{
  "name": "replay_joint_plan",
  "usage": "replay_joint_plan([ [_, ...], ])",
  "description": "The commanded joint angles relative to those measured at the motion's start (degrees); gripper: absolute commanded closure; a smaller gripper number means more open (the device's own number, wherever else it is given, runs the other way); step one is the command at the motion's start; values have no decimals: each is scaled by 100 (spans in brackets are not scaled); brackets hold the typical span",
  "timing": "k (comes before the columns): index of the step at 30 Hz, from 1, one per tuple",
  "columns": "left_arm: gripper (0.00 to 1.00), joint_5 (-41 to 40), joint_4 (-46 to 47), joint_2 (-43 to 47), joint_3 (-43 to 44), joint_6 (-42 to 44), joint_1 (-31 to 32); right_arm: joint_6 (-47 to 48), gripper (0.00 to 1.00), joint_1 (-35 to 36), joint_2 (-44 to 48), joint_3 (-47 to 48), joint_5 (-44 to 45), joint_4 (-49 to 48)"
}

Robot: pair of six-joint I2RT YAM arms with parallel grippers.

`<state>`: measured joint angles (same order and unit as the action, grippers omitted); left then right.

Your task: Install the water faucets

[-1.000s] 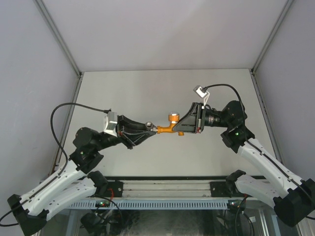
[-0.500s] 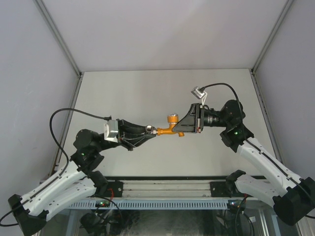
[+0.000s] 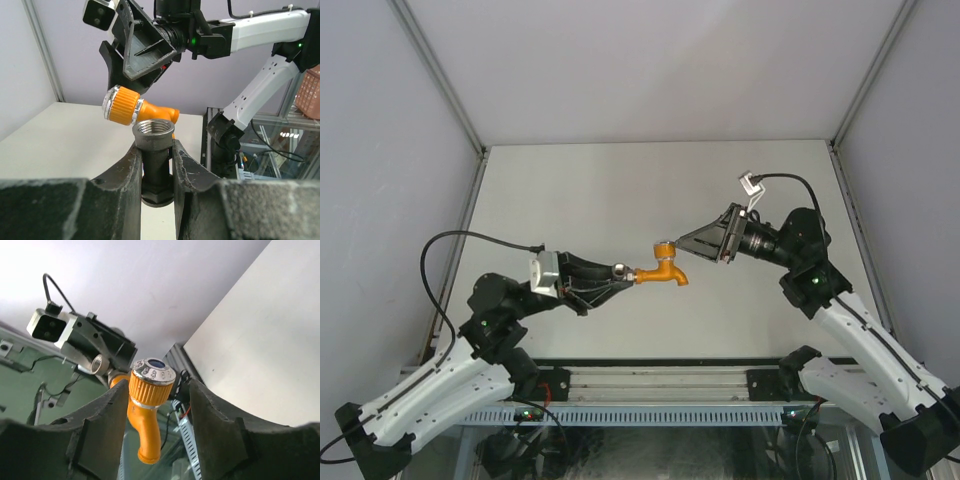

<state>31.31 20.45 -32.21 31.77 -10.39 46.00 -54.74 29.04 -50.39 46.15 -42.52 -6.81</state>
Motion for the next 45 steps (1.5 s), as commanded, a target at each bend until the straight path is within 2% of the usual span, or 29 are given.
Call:
replay_joint_plan([
  [1, 100, -313, 206, 262, -12, -250, 32, 417, 47, -40, 243, 256, 726, 4],
  [7, 100, -683, 214, 332, 20, -482, 32, 932, 43, -38, 694, 151, 1342, 262],
  [12, 100, -1011, 221, 340, 58, -718, 32, 1794, 43, -34, 1203, -28, 1971, 347],
  [19, 100, -1251, 271, 276, 93, -1318, 32, 4111, 41, -38, 1806, -360, 2258, 180],
  [27, 100, -1595, 364, 272, 106, -1743, 32, 6174, 38, 45, 2104, -559, 2205, 435],
  [32, 100, -1716, 381, 176, 135, -1924, 32, 7243, 38, 590, 2120, -568, 2645, 709],
  [38, 100, -1783, 416, 127, 172, -2062, 32, 8597, 37, 1613, 2080, -686, 3541, 757],
  [45, 100, -1861, 367, 217, 147, -2063, 32, 9265, 36, 2290, 2053, -821, 4239, 535],
])
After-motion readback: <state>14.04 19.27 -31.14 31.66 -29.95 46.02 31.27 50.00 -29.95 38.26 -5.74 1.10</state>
